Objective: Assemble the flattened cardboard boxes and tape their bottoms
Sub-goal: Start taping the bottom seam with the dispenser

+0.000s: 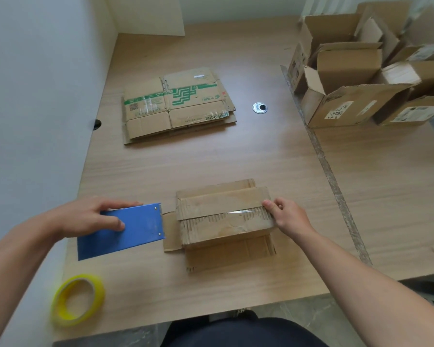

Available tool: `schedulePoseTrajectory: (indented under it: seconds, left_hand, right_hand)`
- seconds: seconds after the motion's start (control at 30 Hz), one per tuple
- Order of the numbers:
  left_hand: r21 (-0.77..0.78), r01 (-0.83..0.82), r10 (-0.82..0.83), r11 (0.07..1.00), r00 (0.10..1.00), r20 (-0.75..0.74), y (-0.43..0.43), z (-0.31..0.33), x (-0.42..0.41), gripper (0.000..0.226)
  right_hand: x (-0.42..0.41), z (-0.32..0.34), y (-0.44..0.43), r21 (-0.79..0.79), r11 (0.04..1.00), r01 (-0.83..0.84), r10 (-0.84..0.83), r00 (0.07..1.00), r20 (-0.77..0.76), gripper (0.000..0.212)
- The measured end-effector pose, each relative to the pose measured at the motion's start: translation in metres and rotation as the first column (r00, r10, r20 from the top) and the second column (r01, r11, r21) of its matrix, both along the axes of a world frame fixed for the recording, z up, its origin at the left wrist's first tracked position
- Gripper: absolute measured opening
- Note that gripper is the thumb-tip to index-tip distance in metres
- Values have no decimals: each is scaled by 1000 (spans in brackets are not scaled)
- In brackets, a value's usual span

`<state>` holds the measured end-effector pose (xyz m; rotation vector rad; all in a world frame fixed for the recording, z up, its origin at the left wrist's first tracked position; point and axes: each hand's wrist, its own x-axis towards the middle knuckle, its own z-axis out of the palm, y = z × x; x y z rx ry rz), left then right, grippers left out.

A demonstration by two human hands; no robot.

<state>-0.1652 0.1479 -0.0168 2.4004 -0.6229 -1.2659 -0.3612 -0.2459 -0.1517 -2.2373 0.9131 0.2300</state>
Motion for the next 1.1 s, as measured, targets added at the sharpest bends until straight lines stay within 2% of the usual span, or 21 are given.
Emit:
schedulePoseTrajectory:
  seconds: [0.37,0.53,0.6,0.67,0.73,0.8,0.87,0.93,1.0,1.1]
  left_hand:
    - [87,-44,46,995,999,-28,-4,-23,10,47]
    - [107,-60,63,992,997,-31,-16,-40,2,43]
    - [132,-41,44,990,999,-20,-26,-45,-2,48]
    - [148,-25,26,989,1000,-6,-36,-47,-7,58]
    - [147,-20,19,989,1000,7,-44,-49,-12,60]
    - [134,-29,27,991,999,19,-48,-52,-16,58]
    - [125,-51,48,991,999,26,-51,-55,-22,59]
    - [107,-86,83,991,996,31,-54,-60,-31,60]
    - [69,-132,131,989,991,28,-58,-65,-42,55]
    - [52,-201,199,978,979,43,-65,-67,-56,37]
  right_hand:
    - [3,1,1,25,1000,13,-13,1000,7,48]
    - [9,8,7,30,999,25,-23,998,-60,43]
    - [11,13,13,-6,998,62,-62,996,-60,40]
    - [11,21,25,-122,989,84,-83,996,10,41]
    - [8,29,45,-286,958,8,30,991,130,38]
    - [4,34,68,-402,903,-149,249,945,210,35]
    - [3,34,86,-427,835,-347,439,888,138,42]
    - [3,29,94,-405,778,-480,516,856,-24,55]
    - [4,24,92,-384,767,-513,513,851,-112,65]
    - [7,21,91,-369,756,-540,519,839,-164,75]
